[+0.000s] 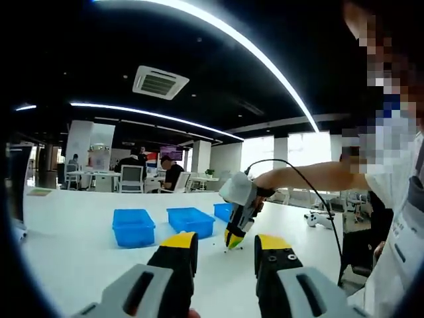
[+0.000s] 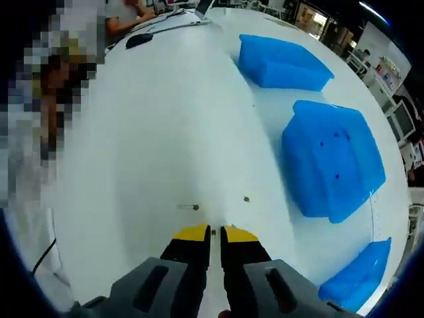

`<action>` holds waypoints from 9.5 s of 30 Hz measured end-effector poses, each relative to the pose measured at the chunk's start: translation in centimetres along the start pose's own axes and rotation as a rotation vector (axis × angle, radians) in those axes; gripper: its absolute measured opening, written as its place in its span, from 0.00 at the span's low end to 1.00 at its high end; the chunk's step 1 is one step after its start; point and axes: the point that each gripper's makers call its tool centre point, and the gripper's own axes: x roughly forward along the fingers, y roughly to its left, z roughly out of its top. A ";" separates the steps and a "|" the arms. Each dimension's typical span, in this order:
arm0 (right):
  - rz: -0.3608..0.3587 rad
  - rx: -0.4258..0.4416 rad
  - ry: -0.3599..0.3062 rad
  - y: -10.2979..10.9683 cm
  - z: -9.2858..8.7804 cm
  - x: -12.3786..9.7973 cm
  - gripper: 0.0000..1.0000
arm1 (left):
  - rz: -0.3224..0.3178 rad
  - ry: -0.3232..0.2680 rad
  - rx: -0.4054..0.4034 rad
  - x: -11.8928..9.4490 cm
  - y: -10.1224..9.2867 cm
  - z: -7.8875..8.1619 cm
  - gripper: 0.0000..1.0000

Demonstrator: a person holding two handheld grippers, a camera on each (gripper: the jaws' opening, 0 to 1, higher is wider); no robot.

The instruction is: Pick up the resistors one by one and place each resistor into its matching bin, sorting the parts by color and model until every resistor is separated into the correct bin for its type

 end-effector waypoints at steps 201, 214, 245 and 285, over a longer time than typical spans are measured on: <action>-0.593 0.327 -0.888 9.4 -9.5 -19.4 0.42 | -0.008 0.000 0.004 0.4 -0.4 0.2 0.36; -0.446 0.074 -0.627 6.1 -2.8 -15.4 0.39 | 0.001 -0.001 0.002 0.2 0.0 0.2 0.36; 0.072 -0.837 0.153 3.7 1.6 0.4 0.19 | 0.020 0.008 -0.017 0.0 1.2 -0.5 0.35; 0.013 -0.616 -0.178 3.9 4.1 -5.2 0.05 | 0.001 0.005 -0.016 0.3 0.4 -0.4 0.35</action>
